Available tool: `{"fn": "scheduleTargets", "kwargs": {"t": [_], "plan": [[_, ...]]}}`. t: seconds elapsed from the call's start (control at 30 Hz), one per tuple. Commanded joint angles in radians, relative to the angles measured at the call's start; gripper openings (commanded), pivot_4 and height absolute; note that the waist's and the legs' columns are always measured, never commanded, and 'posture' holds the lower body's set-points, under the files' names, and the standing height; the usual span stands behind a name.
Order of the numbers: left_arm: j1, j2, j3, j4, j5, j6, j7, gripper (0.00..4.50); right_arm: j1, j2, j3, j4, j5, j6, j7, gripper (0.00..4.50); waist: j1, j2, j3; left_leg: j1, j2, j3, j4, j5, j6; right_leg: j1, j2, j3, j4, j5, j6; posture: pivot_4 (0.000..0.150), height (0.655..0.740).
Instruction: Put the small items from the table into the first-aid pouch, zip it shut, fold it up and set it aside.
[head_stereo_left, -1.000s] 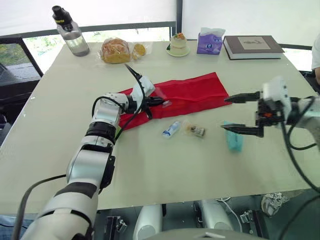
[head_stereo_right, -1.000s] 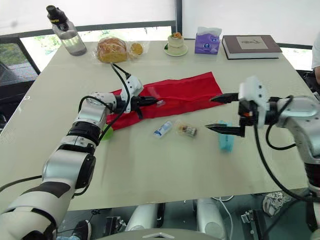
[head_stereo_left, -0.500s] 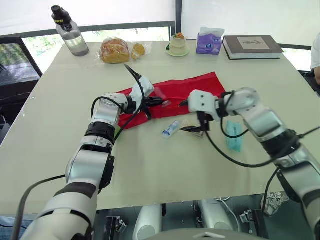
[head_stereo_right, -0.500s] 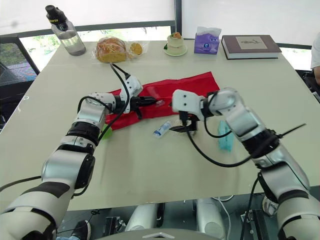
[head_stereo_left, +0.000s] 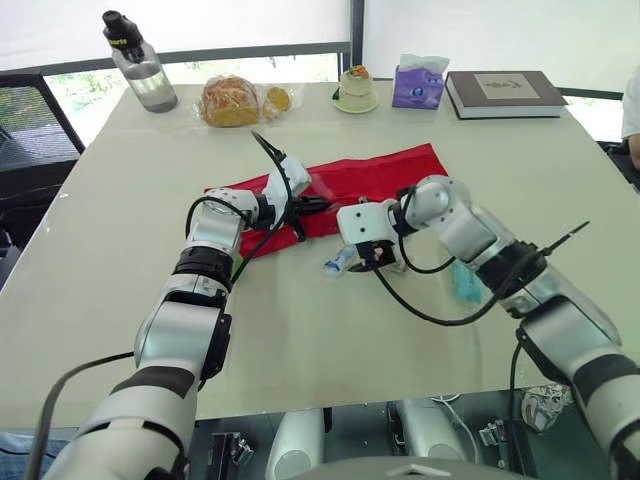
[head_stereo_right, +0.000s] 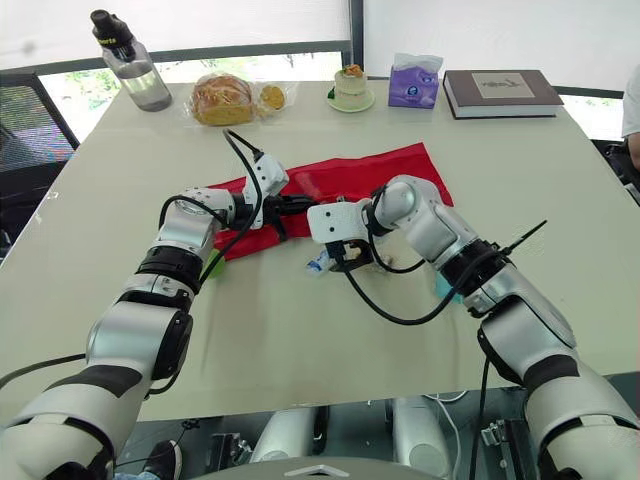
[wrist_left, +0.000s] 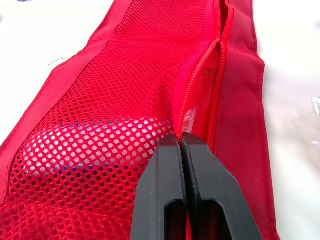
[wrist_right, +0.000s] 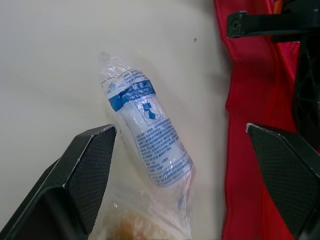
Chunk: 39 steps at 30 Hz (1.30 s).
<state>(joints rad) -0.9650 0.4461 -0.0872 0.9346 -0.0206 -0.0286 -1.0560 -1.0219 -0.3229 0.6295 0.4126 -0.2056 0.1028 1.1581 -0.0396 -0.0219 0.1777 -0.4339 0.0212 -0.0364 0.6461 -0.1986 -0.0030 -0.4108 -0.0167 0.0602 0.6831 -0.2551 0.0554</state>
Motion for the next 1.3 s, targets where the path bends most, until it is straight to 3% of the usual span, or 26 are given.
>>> {"fn": "scheduleTargets", "kwargs": {"t": [0.03, 0.13, 0.23, 0.3, 0.43, 0.63, 0.97, 1.3], "plan": [[-0.011, 0.009, 0.018, -0.013, -0.008, -0.014, 0.006, 0.0, -0.002, 0.005, -0.007, 0.02, -0.026, -0.031, -0.007, 4.43, 0.0, 0.0, 0.0, 0.0, 0.0, 0.0, 0.0, 0.0, 0.0, 0.0, 0.0, 0.0, 0.0, 0.0, 0.0, 0.15, 0.74], [-0.009, 0.014, 0.019, -0.008, -0.008, -0.016, 0.008, 0.0, -0.005, 0.002, -0.02, 0.039, -0.046, -0.062, -0.022, 3.75, -0.001, 0.0, 0.0, 0.0, 0.0, 0.0, 0.0, 0.0, 0.0, 0.0, 0.0, 0.0, 0.0, 0.0, 0.0, 0.15, 0.74], [-0.014, 0.017, 0.023, -0.002, -0.009, -0.015, 0.013, 0.0, -0.006, -0.006, -0.032, 0.041, -0.048, -0.073, -0.014, 2.35, -0.002, 0.0, 0.0, 0.0, 0.0, 0.0, 0.0, 0.0, 0.0, 0.0, 0.0, 0.0, 0.001, 0.0, 0.0, 0.15, 0.74], [-0.018, 0.018, 0.025, 0.002, -0.01, -0.015, 0.015, 0.0, 0.0, -0.011, -0.047, 0.019, -0.034, -0.054, 0.004, 1.78, -0.002, 0.0, 0.0, 0.0, 0.0, 0.0, 0.0, 0.0, 0.0, 0.0, 0.0, 0.0, 0.001, 0.0, 0.0, 0.15, 0.74], [-0.02, 0.015, 0.025, 0.007, -0.011, -0.018, 0.016, 0.0, 0.011, 0.0, -0.093, -0.057, 0.013, 0.06, 0.032, 0.04, -0.002, 0.0, 0.0, 0.0, 0.0, 0.0, 0.0, 0.0, 0.0, 0.0, 0.0, 0.0, 0.001, 0.0, 0.0, 0.15, 0.74], [-0.021, 0.005, 0.025, 0.01, -0.011, -0.02, 0.016, 0.0, -0.019, -0.014, -0.181, -0.118, 0.022, 0.258, -0.023, 0.02, -0.001, 0.0, 0.0, 0.0, 0.0, -0.001, 0.0, 0.0, 0.0, 0.0, 0.0, -0.001, 0.002, 0.0, 0.0, 0.15, 0.74], [-0.018, -0.024, 0.032, -0.031, -0.034, 0.01, 0.011, 0.0, 0.025, -0.084, -0.254, -0.064, -0.026, 0.472, -0.198, 0.02, 0.0, 0.0, 0.0, 0.0, -0.001, 0.0, 0.0, 0.0, 0.0, 0.0, -0.001, 0.0, 0.002, 0.0, 0.0, 0.15, 0.74], [0.025, -0.065, 0.028, -0.147, -0.058, 0.084, 0.005, 0.0, 0.098, -0.011, -0.315, -0.089, -0.037, 0.659, -0.439, 0.02, -0.002, 0.0, 0.0, 0.0, -0.001, 0.0, 0.0, 0.0, 0.0, -0.001, -0.001, 0.0, 0.003, 0.0, 0.0, 0.15, 0.74]]}}
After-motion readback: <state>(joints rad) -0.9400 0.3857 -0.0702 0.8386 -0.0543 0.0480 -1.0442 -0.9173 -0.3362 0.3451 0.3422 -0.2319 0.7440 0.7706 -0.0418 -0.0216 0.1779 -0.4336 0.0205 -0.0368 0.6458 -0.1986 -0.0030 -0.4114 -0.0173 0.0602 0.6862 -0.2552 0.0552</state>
